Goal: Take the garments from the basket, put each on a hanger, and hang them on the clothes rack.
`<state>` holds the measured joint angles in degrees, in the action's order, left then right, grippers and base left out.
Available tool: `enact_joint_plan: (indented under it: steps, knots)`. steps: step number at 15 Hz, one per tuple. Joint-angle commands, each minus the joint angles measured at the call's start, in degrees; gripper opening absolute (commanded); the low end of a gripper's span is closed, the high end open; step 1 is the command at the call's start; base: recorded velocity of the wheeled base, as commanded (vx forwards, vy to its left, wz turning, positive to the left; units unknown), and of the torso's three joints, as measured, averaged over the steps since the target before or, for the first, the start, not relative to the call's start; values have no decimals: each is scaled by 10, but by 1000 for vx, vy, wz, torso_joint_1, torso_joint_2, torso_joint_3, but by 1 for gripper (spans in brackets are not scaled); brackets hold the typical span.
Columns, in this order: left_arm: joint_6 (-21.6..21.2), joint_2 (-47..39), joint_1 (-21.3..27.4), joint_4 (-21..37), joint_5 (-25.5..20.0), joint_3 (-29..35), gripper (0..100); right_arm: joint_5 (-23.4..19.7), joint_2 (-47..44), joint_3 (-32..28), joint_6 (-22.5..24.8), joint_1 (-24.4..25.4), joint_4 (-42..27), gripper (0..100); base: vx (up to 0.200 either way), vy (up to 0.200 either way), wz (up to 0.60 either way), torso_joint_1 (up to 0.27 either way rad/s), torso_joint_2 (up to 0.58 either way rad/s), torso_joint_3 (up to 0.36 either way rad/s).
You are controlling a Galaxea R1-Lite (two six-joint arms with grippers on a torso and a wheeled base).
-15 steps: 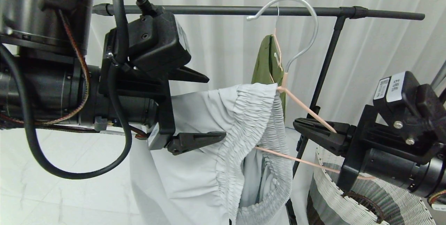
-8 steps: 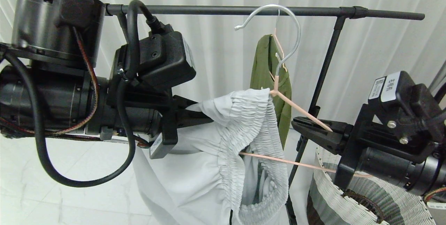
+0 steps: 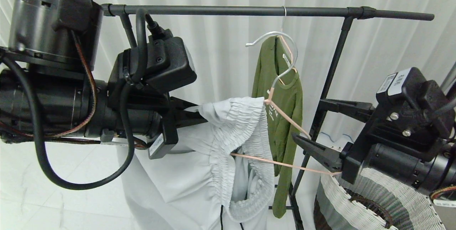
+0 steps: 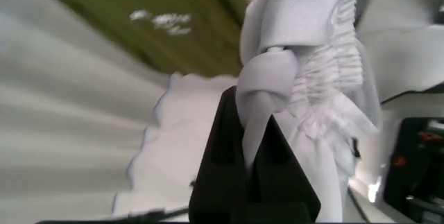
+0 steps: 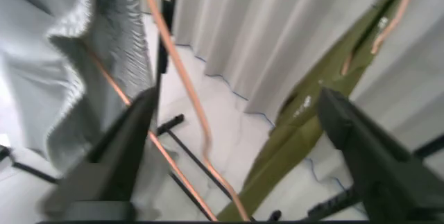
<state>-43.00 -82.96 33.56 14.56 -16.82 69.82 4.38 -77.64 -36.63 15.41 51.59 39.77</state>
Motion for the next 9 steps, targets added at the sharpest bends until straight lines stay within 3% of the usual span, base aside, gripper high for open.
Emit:
enact_joint_plan:
  steps: [1, 4, 6, 9]
  knots:
    - [0, 19, -5, -1, 22, -11, 0, 12, 5, 0, 1, -4, -1, 100, 0, 0, 0, 0, 0, 0]
    - [16, 32, -14, -15, 77, -29, 0, 11, 18, 2, 1, -1, -1, 100, 0, 0, 0, 0, 0, 0]
    - [78, 34, -10, -63, 112, -32, 0, 9, 21, 6, 1, 16, -3, 100, 0, 0, 0, 0, 0, 0]
    - [122, 39, -4, -123, 136, -32, 0, 8, 10, 9, -5, 43, -9, 100, 0, 0, 0, 0, 0, 0]
